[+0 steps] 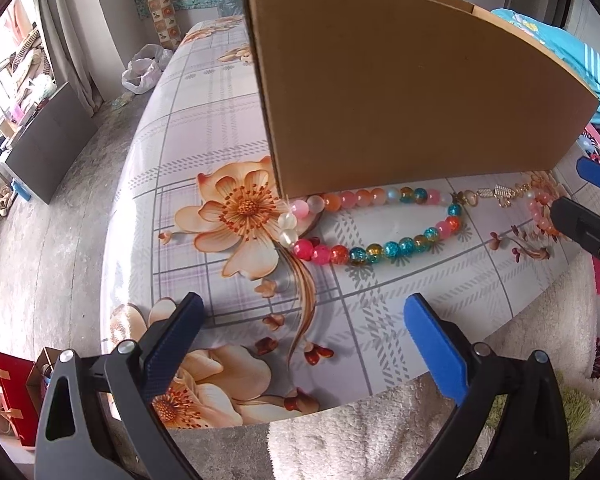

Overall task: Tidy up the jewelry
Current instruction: 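Move the right gripper back toward the multicolour bead bracelet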

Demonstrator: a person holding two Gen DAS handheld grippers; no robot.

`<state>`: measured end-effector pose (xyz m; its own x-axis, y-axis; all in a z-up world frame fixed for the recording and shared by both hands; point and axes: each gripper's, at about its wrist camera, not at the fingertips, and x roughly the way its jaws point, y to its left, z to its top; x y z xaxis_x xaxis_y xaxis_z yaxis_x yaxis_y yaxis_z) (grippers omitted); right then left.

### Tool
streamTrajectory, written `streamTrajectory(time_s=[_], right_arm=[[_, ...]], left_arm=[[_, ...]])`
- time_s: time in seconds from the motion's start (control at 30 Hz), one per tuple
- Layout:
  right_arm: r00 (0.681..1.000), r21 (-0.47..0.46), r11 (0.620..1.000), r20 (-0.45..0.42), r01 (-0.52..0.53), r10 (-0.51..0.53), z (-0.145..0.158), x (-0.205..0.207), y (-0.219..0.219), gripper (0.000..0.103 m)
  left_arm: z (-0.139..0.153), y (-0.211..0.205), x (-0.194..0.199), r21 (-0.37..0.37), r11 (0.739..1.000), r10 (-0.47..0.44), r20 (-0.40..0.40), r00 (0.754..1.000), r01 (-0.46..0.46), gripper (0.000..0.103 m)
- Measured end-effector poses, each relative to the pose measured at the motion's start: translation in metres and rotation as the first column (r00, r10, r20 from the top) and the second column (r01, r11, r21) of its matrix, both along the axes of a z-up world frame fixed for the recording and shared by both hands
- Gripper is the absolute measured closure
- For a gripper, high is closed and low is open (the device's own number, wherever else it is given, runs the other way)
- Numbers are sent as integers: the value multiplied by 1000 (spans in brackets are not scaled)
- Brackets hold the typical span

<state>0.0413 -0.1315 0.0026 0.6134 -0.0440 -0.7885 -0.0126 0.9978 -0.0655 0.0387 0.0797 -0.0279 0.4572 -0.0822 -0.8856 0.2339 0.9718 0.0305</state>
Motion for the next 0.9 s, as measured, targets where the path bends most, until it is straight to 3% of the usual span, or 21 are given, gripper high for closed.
streamTrajectory(time_s=[0.13,0.27,0.37,0.63,0.9], right_arm=[[1000,22,1000,-2,22,-22,0,-5,-10,8],[999,62,998,-25,25,-23,-3,-11,-13,10],[999,80,997,-38,7,-4,-5,-13,-8,11],[999,118,993,-33,-15,19,-1,-17,1,12],[999,134,990,-34,-33,38,0,-15,5,14]], left_arm=[[12,8,-1,-50,998,27,56,998,-24,6],[24,10,4,-89,995,49,108,993,-39,14],[23,1,10,-62,998,38,139,990,-30,16],[1,-18,21,45,998,27,132,991,-33,23],[0,-1,-8,22,999,40,120,992,-43,23]])
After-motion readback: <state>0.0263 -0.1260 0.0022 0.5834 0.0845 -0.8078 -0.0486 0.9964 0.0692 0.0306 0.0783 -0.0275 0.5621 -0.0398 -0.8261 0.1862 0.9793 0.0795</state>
